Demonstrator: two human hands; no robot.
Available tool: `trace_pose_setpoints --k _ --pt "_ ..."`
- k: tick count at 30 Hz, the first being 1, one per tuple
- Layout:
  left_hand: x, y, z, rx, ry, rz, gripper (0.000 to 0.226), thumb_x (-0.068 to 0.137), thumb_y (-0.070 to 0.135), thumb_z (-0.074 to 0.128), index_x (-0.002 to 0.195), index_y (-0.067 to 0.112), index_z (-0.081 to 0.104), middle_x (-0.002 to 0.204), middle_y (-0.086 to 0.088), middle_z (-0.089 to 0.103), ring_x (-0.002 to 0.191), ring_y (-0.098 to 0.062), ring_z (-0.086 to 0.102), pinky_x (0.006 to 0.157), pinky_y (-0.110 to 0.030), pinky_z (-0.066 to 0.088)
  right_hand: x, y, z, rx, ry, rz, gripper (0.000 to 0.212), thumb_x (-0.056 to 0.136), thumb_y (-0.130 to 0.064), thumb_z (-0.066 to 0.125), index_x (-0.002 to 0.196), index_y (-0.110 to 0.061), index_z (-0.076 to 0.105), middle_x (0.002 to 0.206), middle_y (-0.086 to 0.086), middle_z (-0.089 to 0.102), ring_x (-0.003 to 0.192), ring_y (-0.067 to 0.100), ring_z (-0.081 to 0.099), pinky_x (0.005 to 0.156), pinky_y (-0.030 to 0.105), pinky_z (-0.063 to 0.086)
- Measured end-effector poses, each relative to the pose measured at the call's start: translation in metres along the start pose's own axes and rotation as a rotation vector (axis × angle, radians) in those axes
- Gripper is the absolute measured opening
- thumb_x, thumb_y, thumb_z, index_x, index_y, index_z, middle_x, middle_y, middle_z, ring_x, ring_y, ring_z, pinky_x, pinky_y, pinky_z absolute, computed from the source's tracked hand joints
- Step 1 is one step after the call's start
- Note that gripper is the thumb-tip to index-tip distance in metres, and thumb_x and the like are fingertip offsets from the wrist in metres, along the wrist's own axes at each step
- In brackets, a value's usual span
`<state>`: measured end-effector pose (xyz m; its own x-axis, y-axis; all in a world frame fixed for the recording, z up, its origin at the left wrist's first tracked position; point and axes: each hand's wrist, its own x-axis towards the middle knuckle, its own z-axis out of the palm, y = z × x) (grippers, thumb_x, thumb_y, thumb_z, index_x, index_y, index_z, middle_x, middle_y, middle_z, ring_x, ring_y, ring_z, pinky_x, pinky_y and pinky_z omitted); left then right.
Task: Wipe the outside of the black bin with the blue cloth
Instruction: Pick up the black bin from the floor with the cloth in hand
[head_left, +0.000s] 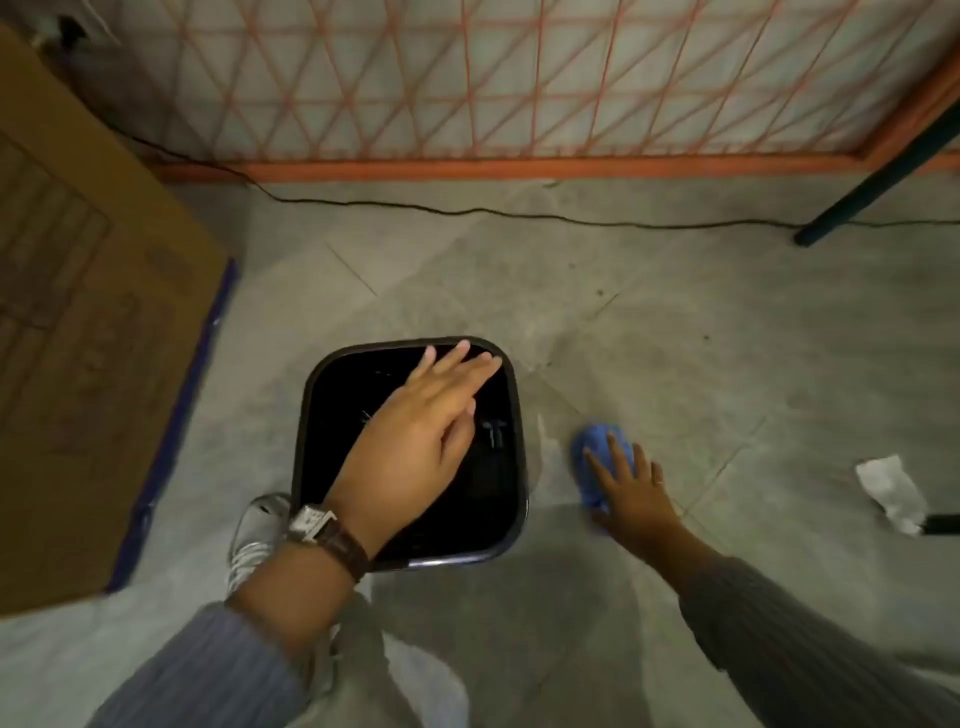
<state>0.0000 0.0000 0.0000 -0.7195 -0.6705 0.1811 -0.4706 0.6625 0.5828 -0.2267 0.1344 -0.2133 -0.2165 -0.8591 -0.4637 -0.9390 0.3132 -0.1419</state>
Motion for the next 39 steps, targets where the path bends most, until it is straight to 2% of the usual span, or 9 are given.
trace_pose_setpoints --k 9,13,18,24,27,30,32,35,39 --pt "-0.015 -0.016 0.034 -0.097 0.002 -0.142 0.045 0.094 0.018 0.042 0.138 0.028 0.04 0.138 0.014 0.043 0.132 -0.005 0.037 0.106 -0.011 0.029 0.046 0.011 0.044 0.094 -0.093 -0.019 0.076 0.093 -0.033 0.053 0.149 -0.032 0.002 0.156 0.006 -0.019 0.141 0.041 -0.013 0.113 0.052 -0.002" --pt "-0.022 -0.007 0.036 -0.078 -0.011 -0.164 0.045 0.094 0.023 0.041 0.138 0.033 0.038 0.137 0.019 0.041 0.131 -0.005 0.038 0.102 -0.005 0.026 0.027 0.004 0.031 0.194 -0.001 -0.016 0.05 0.1 -0.034 0.036 0.147 -0.027 0.022 0.155 0.007 0.011 0.14 0.032 0.017 0.113 0.04 0.018" --pt "-0.044 0.001 0.023 -0.056 0.019 -0.223 0.041 0.096 0.025 0.042 0.137 0.03 0.041 0.13 0.016 0.046 0.124 -0.005 0.044 0.099 -0.003 0.027 -0.016 -0.002 -0.022 0.105 0.012 -0.15 0.056 0.086 -0.002 0.053 0.137 -0.018 0.037 0.147 0.009 0.028 0.121 0.032 0.038 0.095 0.039 0.043" --pt "-0.092 -0.005 0.03 0.214 -0.155 -0.111 0.045 0.09 0.023 0.037 0.132 0.013 0.048 0.12 -0.01 0.063 0.108 -0.026 0.06 0.105 -0.031 0.033 -0.094 -0.012 -0.09 0.111 0.121 -0.289 0.056 0.074 0.0 0.067 0.127 -0.009 0.051 0.136 0.015 0.04 0.105 0.037 0.047 0.077 0.043 0.048" --pt "-0.116 -0.013 0.035 0.38 -0.272 -0.042 0.043 0.089 0.024 0.038 0.129 0.015 0.051 0.124 -0.009 0.059 0.107 -0.026 0.059 0.103 -0.041 0.037 -0.123 -0.028 -0.117 0.366 0.134 -0.238 0.027 0.085 -0.002 0.056 0.107 -0.018 0.059 0.102 0.011 0.055 0.08 0.027 0.056 0.063 0.039 0.046" --pt "-0.133 -0.022 0.037 0.517 -0.328 0.003 0.045 0.085 0.024 0.044 0.13 0.02 0.046 0.118 -0.007 0.06 0.102 -0.026 0.058 0.099 -0.044 0.039 -0.147 -0.036 -0.133 0.934 0.067 -0.243 0.02 0.099 -0.011 0.045 0.08 -0.009 0.053 0.055 0.008 0.041 0.038 0.028 0.028 0.037 0.039 0.029" --pt "-0.138 -0.03 0.038 0.562 -0.344 0.005 0.059 0.079 0.019 0.059 0.134 0.024 0.039 0.112 -0.006 0.061 0.097 -0.026 0.059 0.094 -0.044 0.043 -0.161 -0.036 -0.135 0.982 0.112 -0.222 0.009 0.096 -0.004 0.05 0.094 0.002 0.057 0.059 0.024 0.046 0.043 0.039 0.033 0.042 0.047 0.035" --pt "-0.137 -0.038 0.035 0.662 -0.415 0.016 0.093 0.061 0.009 0.077 0.139 0.027 0.03 0.106 -0.002 0.063 0.089 -0.023 0.062 0.083 -0.039 0.048 -0.168 -0.015 -0.116 0.735 0.185 -0.08 0.028 0.086 -0.014 0.067 0.113 -0.006 0.06 0.109 0.016 0.056 0.089 0.017 0.056 0.077 0.003 0.039" --pt "-0.127 -0.048 0.029 0.701 -0.495 0.069 0.12 0.057 0.004 0.077 0.147 0.031 0.002 0.098 0.0 0.062 0.081 -0.021 0.06 0.069 -0.036 0.049 -0.175 -0.004 -0.115 0.786 0.035 0.121 0.024 0.092 -0.027 0.057 0.115 -0.018 0.057 0.099 0.004 0.062 0.087 0.021 0.06 0.072 0.021 0.044"
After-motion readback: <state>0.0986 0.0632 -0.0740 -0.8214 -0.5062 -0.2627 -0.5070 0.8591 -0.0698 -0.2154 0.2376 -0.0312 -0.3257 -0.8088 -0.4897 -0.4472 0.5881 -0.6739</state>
